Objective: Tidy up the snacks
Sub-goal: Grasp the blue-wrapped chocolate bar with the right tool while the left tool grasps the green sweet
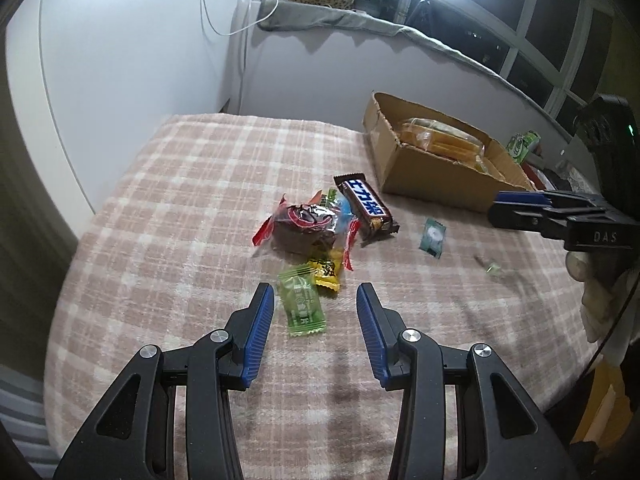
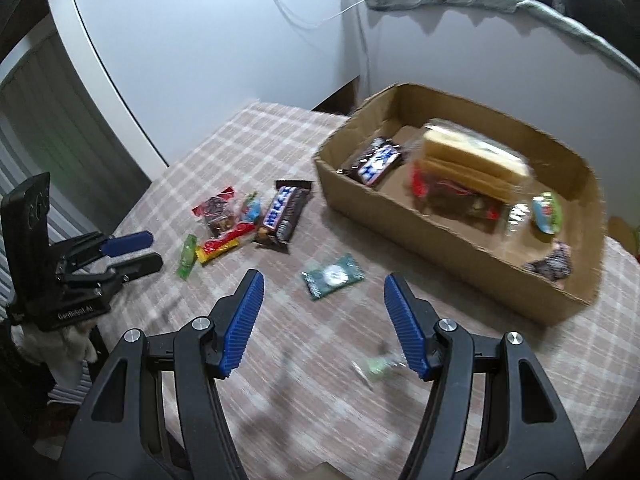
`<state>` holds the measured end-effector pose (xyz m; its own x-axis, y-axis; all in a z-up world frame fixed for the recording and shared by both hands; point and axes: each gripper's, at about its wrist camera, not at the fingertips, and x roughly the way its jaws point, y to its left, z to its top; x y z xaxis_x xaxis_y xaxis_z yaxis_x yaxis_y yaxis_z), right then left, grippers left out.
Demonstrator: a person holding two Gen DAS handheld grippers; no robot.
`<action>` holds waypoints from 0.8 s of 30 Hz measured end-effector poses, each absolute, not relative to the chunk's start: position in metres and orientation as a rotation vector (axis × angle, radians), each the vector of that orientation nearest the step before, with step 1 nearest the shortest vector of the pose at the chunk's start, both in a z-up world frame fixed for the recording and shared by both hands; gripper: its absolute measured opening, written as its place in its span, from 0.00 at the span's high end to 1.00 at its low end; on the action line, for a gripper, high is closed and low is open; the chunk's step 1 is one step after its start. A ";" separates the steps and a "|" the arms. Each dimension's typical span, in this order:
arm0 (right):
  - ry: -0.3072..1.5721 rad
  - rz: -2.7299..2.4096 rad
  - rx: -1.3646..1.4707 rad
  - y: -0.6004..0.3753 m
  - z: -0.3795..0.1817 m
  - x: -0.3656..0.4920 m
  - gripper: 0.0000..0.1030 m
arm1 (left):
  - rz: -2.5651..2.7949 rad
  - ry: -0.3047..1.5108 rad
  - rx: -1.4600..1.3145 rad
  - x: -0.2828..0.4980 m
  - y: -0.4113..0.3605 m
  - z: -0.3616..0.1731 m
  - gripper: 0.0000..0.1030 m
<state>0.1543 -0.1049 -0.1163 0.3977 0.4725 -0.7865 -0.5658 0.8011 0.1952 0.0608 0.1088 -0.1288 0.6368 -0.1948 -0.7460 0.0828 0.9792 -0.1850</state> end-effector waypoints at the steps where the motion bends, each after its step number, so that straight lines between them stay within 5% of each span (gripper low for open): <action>1: 0.967 0.665 -0.106 -0.099 -0.119 0.157 0.37 | -0.160 0.871 -0.133 0.062 0.108 -0.131 0.60; 24: 1.114 0.633 -0.104 -0.008 -0.168 0.219 0.47 | -0.163 0.934 -0.065 0.084 0.103 -0.161 0.60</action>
<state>0.2188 -0.0081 -0.1681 0.2863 0.4221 -0.8601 -0.5228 0.8211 0.2290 0.0844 0.1031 -0.1613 0.5834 -0.1677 -0.7947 0.1112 0.9857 -0.1264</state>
